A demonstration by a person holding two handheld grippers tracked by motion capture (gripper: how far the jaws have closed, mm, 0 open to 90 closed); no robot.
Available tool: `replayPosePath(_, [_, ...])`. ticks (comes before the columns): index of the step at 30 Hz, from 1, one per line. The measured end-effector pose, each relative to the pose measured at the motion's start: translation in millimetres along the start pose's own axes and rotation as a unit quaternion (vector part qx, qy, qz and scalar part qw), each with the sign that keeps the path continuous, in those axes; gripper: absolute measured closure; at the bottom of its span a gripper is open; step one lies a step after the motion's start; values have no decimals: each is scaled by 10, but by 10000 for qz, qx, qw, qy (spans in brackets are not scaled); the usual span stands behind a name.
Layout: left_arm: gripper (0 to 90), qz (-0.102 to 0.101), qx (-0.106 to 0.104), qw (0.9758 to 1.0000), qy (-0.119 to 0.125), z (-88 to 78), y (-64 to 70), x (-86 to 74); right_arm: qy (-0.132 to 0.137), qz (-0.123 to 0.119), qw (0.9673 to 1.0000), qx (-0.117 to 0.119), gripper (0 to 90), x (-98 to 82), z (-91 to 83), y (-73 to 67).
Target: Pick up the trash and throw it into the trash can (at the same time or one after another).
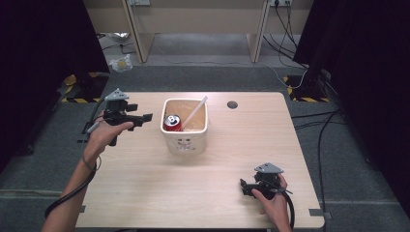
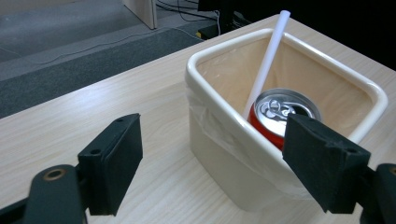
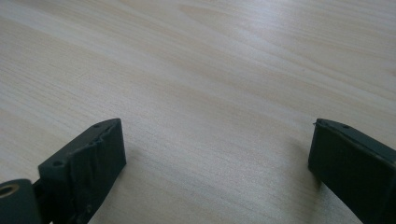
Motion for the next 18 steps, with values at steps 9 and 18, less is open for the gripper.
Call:
replayPosePath(9, [196,-83,110,9999,64,-34,-53,-146,3,-7,10000,-1,43,0,1,1])
replayPosePath(18, [196,-185,169,9996,116,-64,-99,-319,-9,0,10000,-2,43,0,-1,0])
Point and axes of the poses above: each handheld gripper's, and its own axes: z roughly forward along the jaws, x roughly out of its top, y roughly to its right, the point moved 7 cm from there along z, roughly forward along the jaws, and after that the axes turned 8 degrees about -x, right-handed, at the moved point
